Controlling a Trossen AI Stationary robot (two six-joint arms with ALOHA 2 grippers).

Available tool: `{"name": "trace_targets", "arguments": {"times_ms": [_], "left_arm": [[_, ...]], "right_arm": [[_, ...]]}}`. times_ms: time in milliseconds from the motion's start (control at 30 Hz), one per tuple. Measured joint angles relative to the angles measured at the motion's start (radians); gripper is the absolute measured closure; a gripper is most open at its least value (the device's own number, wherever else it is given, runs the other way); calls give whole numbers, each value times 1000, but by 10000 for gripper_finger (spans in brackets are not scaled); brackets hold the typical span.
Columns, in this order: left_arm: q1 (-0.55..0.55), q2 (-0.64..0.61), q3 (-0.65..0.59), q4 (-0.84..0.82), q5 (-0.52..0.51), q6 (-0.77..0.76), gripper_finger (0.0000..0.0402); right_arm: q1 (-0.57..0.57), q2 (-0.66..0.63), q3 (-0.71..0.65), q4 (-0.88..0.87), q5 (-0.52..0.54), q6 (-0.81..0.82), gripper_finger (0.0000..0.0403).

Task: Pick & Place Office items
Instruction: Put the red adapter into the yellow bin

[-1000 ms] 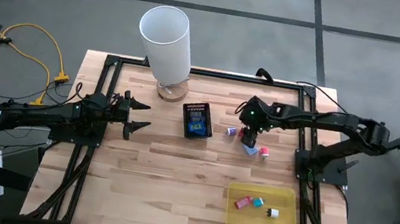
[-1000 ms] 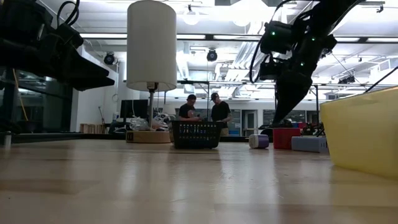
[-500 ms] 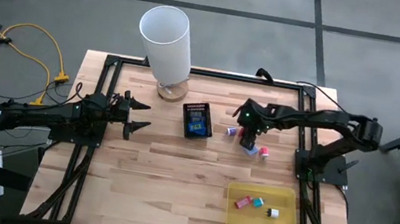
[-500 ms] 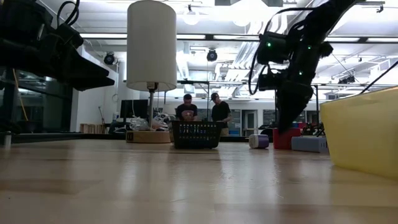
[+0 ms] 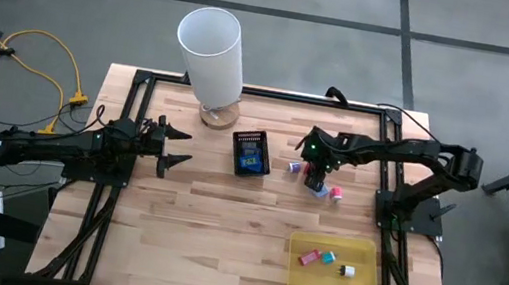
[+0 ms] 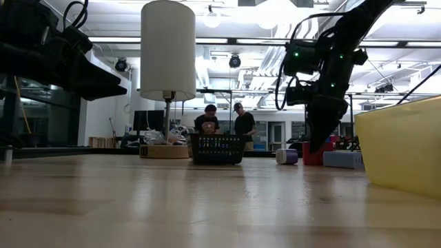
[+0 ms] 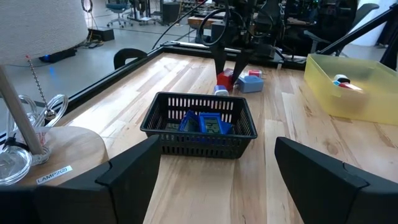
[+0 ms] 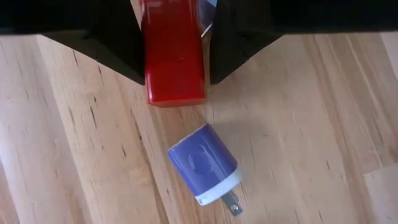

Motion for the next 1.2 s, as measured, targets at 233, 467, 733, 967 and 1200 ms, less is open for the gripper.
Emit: {"name": "trace_targets", "arguments": {"times_ms": [233,467,733,967,1200], "left_arm": [[0,0,0,0,0,0,94],[0,0,0,0,0,0,94],[0,0,0,0,0,0,94],[0,0,0,0,0,0,94],[0,0,0,0,0,0,94]], "right_arm": [[0,0,0,0,0,0,279],[0,0,0,0,1,0,282],[0,0,0,0,1,0,290],[0,-5,0,-2,52,0,290],[0,-64,14,-1,54,-9,290]]}}
